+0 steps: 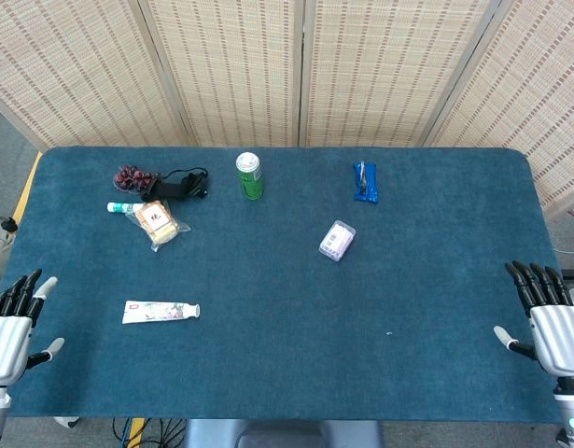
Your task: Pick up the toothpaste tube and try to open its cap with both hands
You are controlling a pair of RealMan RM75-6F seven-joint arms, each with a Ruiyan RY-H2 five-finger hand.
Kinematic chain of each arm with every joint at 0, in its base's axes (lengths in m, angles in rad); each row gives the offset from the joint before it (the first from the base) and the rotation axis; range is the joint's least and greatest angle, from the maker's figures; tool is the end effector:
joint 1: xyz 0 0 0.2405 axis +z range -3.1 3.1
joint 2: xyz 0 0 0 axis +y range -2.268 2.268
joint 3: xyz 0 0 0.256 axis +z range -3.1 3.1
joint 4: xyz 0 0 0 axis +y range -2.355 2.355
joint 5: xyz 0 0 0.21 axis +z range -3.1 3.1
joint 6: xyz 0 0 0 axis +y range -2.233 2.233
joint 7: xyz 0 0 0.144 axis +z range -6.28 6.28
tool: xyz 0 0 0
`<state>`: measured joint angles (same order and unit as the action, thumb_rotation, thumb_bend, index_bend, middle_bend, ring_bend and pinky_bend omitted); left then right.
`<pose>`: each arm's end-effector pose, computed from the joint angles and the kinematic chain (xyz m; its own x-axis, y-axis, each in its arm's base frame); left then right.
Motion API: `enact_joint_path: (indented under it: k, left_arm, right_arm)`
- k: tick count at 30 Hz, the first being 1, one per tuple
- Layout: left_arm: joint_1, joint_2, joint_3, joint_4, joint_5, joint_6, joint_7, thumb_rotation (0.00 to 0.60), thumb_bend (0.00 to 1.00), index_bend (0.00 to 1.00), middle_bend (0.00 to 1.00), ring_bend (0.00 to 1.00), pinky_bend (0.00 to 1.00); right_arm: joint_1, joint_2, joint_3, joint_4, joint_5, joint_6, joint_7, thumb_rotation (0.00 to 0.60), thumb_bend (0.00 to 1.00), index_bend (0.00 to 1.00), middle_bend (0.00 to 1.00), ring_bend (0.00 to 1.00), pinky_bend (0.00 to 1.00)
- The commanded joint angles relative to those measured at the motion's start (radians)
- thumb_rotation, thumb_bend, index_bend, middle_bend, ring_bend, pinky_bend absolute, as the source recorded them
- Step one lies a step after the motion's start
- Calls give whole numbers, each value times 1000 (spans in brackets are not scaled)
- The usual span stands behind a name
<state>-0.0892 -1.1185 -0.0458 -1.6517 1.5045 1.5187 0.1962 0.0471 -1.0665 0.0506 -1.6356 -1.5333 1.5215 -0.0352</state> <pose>-0.3002 0.1808 0.1593 0.5339 -0.0293 0.8450 0.8451 -0.0153 -0.5345 -0.3101 -0.1693 0.1766 0.4550 0.0215 0.8902 -0.8904 -0.0077 0.4552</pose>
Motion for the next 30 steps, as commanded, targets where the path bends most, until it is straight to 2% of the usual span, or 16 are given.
enact_joint_path:
  k: [1, 8, 12, 15, 23, 30]
  left_arm:
    - [-4, 2, -1, -2, -1, -7, 3, 600, 134, 0, 9, 14, 102]
    - [-40, 28, -8, -26, 19, -47, 8, 600, 134, 0, 22, 15, 102]
    - [-94, 45, -8, -46, 42, -125, 4, 600, 134, 8, 56, 31, 102]
    - [-135, 39, -13, -44, 42, -182, 3, 600, 134, 61, 82, 43, 101]
    - [-244, -30, -43, -32, -83, -371, 107, 600, 134, 186, 115, 47, 102]
    - [-303, -113, -53, 8, -187, -455, 200, 600, 134, 266, 128, 49, 102]
  right_arm:
    - [1, 2, 2, 1, 0, 0, 1, 600, 106, 29, 111, 0, 0]
    - [10, 19, 28, -7, -20, 33, 11, 600, 103, 29, 111, 0, 0]
    - [18, 37, 52, -28, -26, 57, -10, 600, 100, 29, 111, 0, 0]
    - [24, 52, 66, -46, -24, 64, -27, 600, 99, 29, 111, 0, 0]
    - [37, 80, 84, -77, -19, 61, -43, 600, 99, 29, 111, 0, 0]
    - [43, 81, 84, -61, -3, 41, -28, 600, 99, 29, 111, 0, 0]
